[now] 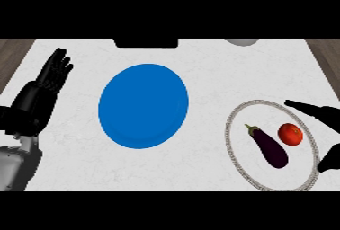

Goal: Pick the tomato from the placemat and place it in the plate

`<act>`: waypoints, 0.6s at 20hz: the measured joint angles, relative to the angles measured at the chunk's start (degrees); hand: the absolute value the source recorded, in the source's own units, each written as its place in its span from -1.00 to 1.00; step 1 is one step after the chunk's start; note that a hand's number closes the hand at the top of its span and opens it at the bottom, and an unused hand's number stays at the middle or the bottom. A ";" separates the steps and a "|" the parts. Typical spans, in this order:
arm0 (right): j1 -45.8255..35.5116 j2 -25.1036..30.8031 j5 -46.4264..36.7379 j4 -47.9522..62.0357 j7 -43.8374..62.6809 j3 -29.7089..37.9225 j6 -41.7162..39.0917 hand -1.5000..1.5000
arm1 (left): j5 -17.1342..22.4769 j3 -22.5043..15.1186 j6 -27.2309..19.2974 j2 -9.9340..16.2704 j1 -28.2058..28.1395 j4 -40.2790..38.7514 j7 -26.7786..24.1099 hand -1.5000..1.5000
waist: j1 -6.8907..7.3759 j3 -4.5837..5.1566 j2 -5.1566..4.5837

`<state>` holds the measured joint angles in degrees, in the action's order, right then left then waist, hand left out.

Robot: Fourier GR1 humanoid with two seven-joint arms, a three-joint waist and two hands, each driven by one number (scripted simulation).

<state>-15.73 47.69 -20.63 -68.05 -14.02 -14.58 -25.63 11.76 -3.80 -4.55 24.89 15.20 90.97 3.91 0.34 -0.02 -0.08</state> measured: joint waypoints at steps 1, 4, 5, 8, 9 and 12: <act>-1.33 -0.85 -1.05 1.44 0.42 -0.08 -0.49 -1.00 | 0.28 0.67 0.71 0.07 0.29 -0.32 -0.04 0.00 | 0.04 -0.01 -0.02; -1.39 -2.31 -3.99 4.13 -0.77 0.60 -0.43 -1.00 | -0.87 1.00 0.87 -0.93 0.00 0.95 1.07 0.00 | -0.02 0.00 0.03; -1.76 -2.76 -5.06 5.77 -1.79 0.94 -0.23 -1.00 | -1.30 1.27 1.11 -1.15 -0.77 1.31 0.72 0.00 | 0.00 0.00 0.03; -3.64 -5.19 -8.37 9.91 -3.43 0.87 0.00 -1.00 | -2.17 2.08 1.76 -2.13 -0.97 0.55 0.16 0.00 | 0.05 0.01 0.00; -3.37 -6.04 -9.48 11.00 -4.31 0.70 0.94 -1.00 | -2.23 2.45 1.97 -2.12 -0.44 0.74 0.85 0.00 | 0.03 0.01 0.00; -3.83 -7.44 -11.81 13.18 -5.78 0.99 0.32 -1.00 | -2.69 3.42 3.05 -2.48 -0.57 1.11 1.42 0.00 | -0.04 -0.01 0.01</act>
<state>-19.57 40.24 -32.44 -54.87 -19.80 -13.59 -25.31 9.07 -0.38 -1.50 22.41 14.62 92.08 5.33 0.30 -0.03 -0.07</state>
